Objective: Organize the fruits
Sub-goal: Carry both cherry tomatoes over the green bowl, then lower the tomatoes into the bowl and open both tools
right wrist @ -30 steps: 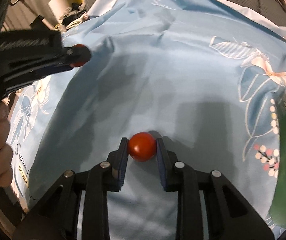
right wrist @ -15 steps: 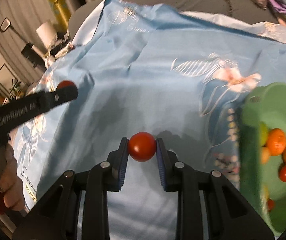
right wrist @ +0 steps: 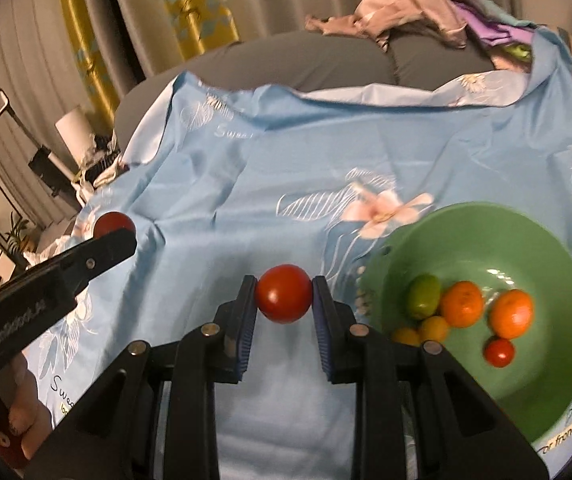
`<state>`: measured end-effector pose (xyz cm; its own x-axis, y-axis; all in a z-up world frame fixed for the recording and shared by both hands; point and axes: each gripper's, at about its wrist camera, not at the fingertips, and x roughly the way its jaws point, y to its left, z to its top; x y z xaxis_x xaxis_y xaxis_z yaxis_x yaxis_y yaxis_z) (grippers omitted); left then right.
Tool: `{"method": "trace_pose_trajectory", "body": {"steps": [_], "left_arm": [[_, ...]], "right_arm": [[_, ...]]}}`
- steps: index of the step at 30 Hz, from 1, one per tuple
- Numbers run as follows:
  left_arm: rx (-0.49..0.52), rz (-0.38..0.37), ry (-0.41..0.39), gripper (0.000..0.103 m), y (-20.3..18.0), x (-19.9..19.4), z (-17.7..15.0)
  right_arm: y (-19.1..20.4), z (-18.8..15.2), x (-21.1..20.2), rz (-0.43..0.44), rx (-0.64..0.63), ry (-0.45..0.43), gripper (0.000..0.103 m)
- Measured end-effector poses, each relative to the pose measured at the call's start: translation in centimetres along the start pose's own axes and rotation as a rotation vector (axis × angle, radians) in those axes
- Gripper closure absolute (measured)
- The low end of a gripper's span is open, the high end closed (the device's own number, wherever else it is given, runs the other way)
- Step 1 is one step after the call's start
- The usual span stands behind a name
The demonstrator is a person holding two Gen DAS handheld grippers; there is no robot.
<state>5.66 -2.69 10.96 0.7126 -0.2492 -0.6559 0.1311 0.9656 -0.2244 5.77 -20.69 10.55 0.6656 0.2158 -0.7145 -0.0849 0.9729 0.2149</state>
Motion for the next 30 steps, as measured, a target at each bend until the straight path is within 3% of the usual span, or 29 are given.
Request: {"method": "trace_pose_trajectory", "body": {"steps": [18, 30], "left_arm": [[0.083, -0.155, -0.02, 0.073, -6.2, -1.2, -0.5], [0.174, -0.191, 0.028, 0.073, -10.9, 0.8, -2.2]], "right_arm": [[-5.6, 0.7, -6.0, -0.151, 0.126, -0.172, 0.075], [-8.6, 0.3, -7.3, -0.204, 0.206, -0.193, 0.075]]}}
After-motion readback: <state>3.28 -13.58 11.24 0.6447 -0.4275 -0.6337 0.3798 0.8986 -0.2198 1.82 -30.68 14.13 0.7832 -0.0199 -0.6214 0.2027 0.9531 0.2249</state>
